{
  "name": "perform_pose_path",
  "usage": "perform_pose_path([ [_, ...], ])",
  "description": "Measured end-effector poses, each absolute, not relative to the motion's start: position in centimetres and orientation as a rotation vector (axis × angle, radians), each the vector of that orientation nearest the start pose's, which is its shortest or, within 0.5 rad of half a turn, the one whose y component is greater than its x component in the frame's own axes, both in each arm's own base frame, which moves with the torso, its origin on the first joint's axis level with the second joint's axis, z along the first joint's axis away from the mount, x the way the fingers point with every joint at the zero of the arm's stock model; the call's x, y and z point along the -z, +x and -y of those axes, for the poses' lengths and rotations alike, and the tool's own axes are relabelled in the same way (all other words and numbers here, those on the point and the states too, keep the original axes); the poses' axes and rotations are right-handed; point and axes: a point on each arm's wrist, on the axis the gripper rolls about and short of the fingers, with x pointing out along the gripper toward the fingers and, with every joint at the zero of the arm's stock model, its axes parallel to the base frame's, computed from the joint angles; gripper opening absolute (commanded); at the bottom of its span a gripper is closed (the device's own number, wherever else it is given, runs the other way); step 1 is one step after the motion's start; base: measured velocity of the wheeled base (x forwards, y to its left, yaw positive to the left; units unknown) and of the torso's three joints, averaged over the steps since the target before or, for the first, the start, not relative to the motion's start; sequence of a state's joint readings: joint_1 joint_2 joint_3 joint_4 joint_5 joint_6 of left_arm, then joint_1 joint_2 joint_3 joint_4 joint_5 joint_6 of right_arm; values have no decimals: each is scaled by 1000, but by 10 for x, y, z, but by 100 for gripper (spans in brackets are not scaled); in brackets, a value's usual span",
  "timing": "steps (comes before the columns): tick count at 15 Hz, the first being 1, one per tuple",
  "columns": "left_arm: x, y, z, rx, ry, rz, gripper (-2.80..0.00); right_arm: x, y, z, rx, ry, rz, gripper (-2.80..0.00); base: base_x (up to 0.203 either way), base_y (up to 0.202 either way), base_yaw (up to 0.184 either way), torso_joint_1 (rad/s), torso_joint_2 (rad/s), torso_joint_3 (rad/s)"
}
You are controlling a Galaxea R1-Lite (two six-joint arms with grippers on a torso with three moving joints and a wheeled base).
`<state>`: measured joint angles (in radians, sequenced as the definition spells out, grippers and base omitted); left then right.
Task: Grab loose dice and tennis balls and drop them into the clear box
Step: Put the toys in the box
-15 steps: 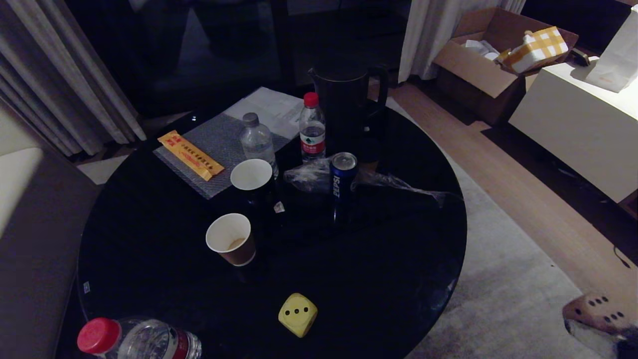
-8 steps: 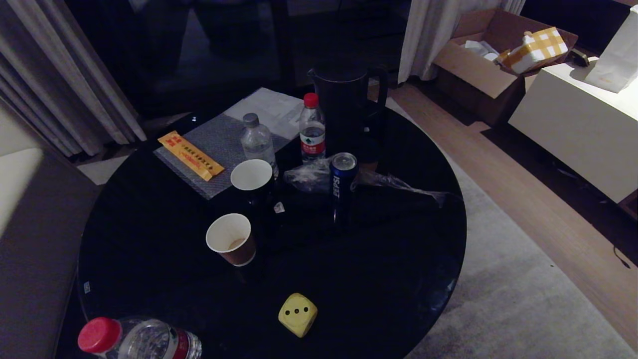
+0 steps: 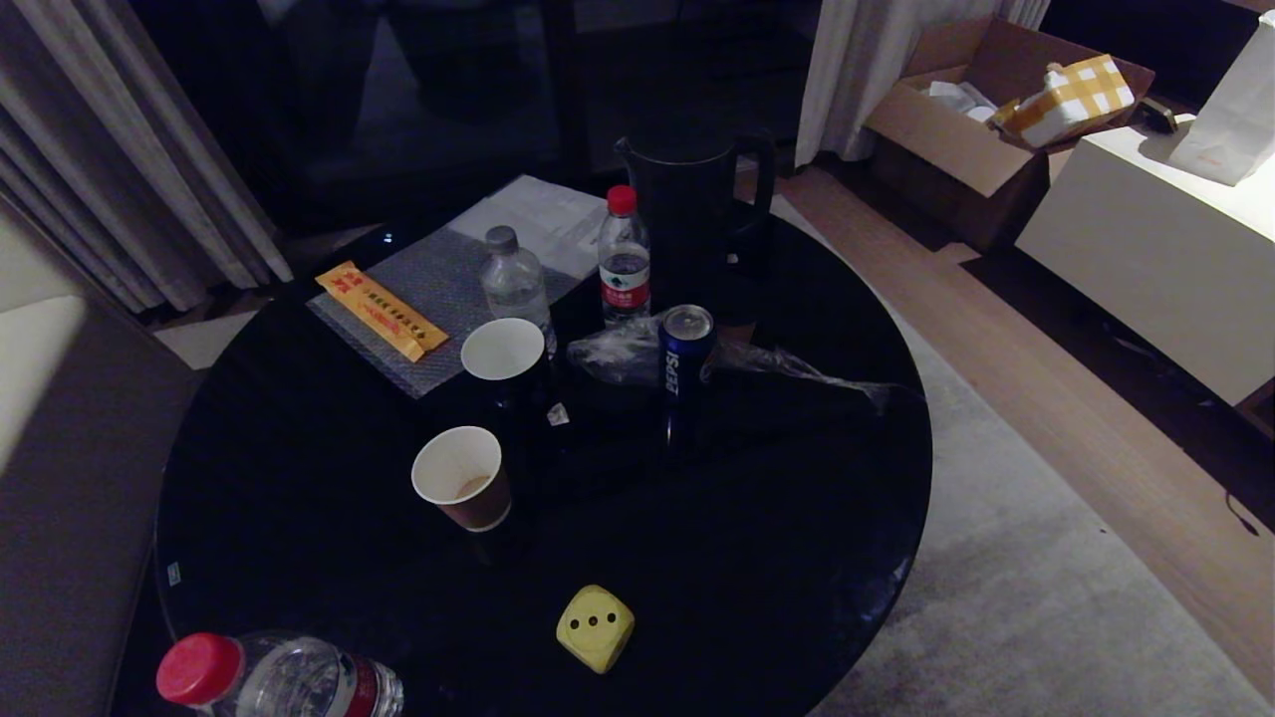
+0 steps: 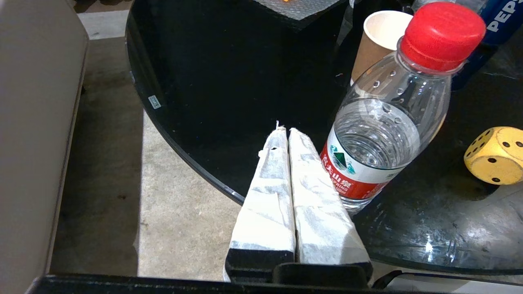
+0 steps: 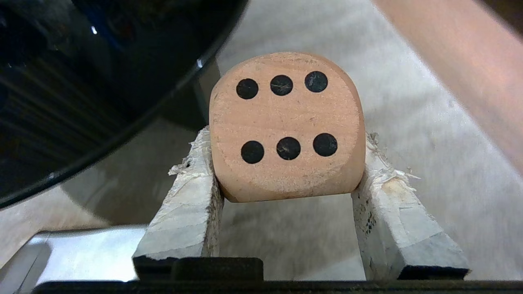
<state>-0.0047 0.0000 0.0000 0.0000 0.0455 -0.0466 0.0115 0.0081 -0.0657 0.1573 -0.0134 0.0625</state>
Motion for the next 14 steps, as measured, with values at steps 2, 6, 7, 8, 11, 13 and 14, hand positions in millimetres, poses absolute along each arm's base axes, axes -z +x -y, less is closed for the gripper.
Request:
perform_pose_path([
  [2,-75,-23,-1,-40,-47,1,-280,-78,-26,0,-6,46,-40,-280,0,0,0,0,0,0],
  [6,-75,-23,-1,-40,-47,1,-280,-76,-25,0,-5,48,-35,-280,0,0,0,0,0,0],
  [7,-76,-23,-1,-39,-46,2,-280,-76,-25,0,-5,50,-35,-280,0,0,0,0,0,0],
  [8,-76,-23,-1,-39,-46,2,-280,-76,-25,0,-5,54,-35,-280,0,0,0,0,0,0],
  [11,-75,-23,-1,-41,-48,1,-280,-76,-25,0,-4,56,-35,-280,0,0,0,0,0,0],
  [13,-75,-23,-1,-40,-52,1,-280,-76,-25,0,-5,55,-35,-280,0,0,0,0,0,0],
  [14,-75,-23,-1,-41,-52,1,-280,-76,-25,0,-5,55,-36,-280,0,0,0,0,0,0],
])
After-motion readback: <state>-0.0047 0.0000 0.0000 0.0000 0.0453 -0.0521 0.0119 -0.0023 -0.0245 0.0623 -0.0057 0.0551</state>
